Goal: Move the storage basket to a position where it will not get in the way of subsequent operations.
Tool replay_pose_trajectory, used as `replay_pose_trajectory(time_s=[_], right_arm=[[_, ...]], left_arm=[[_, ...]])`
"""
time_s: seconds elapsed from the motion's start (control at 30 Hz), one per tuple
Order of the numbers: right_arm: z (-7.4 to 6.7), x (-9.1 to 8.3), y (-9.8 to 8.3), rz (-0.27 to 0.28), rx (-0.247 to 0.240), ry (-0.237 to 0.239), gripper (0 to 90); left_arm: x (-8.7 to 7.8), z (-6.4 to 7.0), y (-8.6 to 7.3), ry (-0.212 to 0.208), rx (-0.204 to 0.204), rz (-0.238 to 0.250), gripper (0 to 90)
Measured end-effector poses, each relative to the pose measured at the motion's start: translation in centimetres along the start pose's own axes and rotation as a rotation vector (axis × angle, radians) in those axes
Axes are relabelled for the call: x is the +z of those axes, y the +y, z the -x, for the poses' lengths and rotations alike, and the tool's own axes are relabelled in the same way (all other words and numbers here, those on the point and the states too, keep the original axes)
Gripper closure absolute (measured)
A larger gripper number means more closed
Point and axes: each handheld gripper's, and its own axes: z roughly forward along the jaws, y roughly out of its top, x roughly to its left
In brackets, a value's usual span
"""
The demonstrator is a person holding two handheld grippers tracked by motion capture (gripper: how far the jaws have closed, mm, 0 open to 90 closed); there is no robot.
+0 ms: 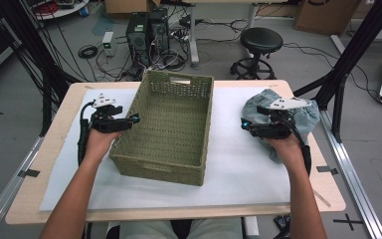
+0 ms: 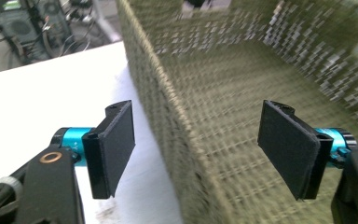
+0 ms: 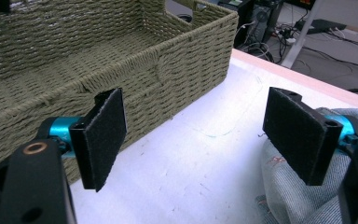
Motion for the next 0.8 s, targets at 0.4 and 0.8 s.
replay_pose_trajectory(time_s=[0.4,0.8], right_arm=[[0.4,0.3,-0.4,-0.004,0.027,0.009,21.7],[0.5,0.4,-0.7,-0.010,0.035,0.018,21.7]], left_arm=[[2.3,0.4,0.7,0.014,0.091,-0.115,49.9],[2.7,0.0,1.4,0.056,0.003,-0.211,70.4]])
